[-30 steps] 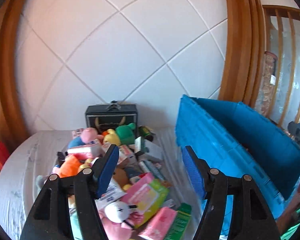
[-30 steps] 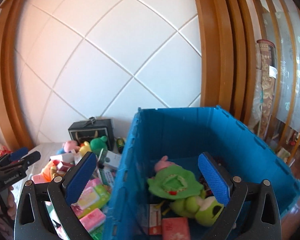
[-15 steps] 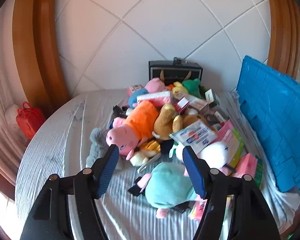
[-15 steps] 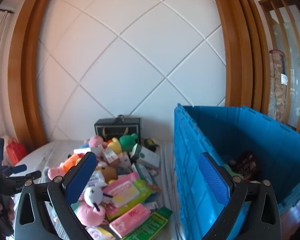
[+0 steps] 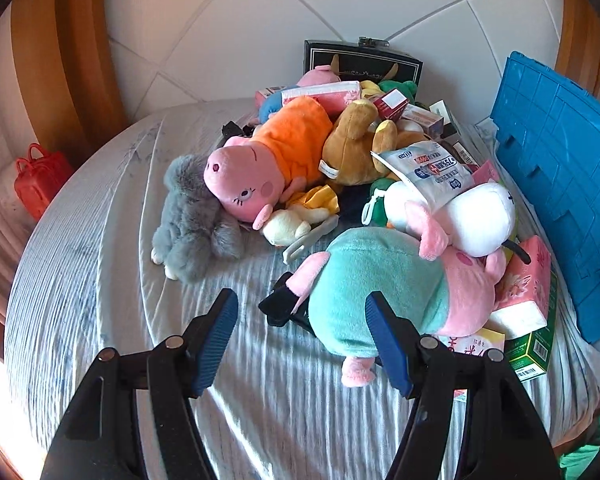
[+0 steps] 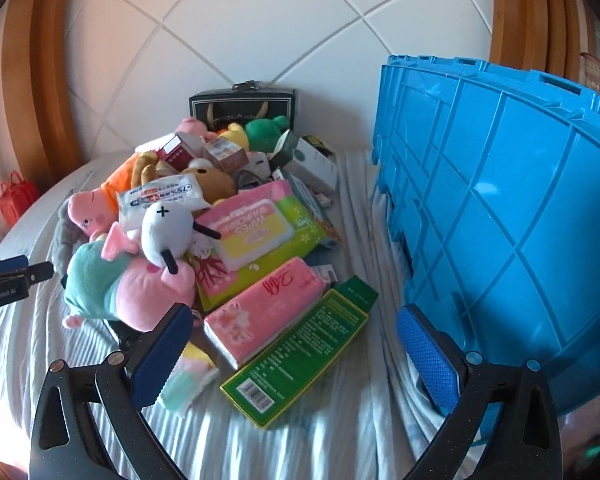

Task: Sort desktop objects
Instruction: 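Grasp the alcohol wipes packet with the left tool while the right tool grasps the white plush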

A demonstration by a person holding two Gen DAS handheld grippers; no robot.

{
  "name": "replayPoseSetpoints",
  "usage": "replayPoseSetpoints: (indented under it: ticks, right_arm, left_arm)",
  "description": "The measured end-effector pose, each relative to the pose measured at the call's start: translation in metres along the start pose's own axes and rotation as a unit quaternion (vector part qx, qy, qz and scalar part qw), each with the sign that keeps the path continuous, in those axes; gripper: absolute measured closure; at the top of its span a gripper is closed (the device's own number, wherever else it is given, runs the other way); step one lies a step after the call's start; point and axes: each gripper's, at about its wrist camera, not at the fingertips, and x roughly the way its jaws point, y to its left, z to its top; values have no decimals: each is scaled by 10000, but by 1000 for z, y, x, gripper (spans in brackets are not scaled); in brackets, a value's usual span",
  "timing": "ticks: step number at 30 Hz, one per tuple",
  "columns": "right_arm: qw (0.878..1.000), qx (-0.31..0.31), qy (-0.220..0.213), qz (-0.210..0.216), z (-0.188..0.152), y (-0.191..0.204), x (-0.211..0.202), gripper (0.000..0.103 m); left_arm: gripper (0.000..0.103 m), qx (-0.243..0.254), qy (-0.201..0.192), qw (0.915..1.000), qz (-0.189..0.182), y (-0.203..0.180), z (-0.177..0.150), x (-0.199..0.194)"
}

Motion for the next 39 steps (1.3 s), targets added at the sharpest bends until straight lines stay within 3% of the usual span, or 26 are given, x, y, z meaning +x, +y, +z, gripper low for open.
replayPoseSetpoints:
  ticks: [12, 16, 23, 25, 26, 29, 34, 39]
  right_arm:
    - [9995, 33, 224, 202, 22, -2, 43, 0]
    - [9991, 105, 272, 299, 30, -1, 54, 0]
    - [9969, 303, 247, 682, 48, 2, 69, 0]
    - [9962, 302, 297, 756, 53, 6, 77, 0]
    - [9957, 301, 338, 804, 55, 8, 82, 0]
    - [9923, 251, 464, 1119, 59, 20, 94, 0]
    - [9841, 103, 723, 1618, 59, 46, 114, 0]
    - [9777, -54, 843, 1920, 62, 68, 127, 0]
  left_arm:
    - [38, 458, -204, 9981, -345, -36, 51, 21]
    - [38, 339, -177, 9970, -679, -45, 77, 39]
    - [38, 377, 291, 9928, -1096, -72, 101, 92]
    - [48, 430, 313, 9890, -1378, -78, 100, 98]
    - [65, 464, 276, 9882, -1434, -80, 98, 98]
    - [85, 616, 6, 9874, -1460, -80, 95, 87]
    - [93, 311, -387, 9914, -1214, -48, 94, 60]
    - [95, 87, -647, 9970, -425, -11, 86, 41]
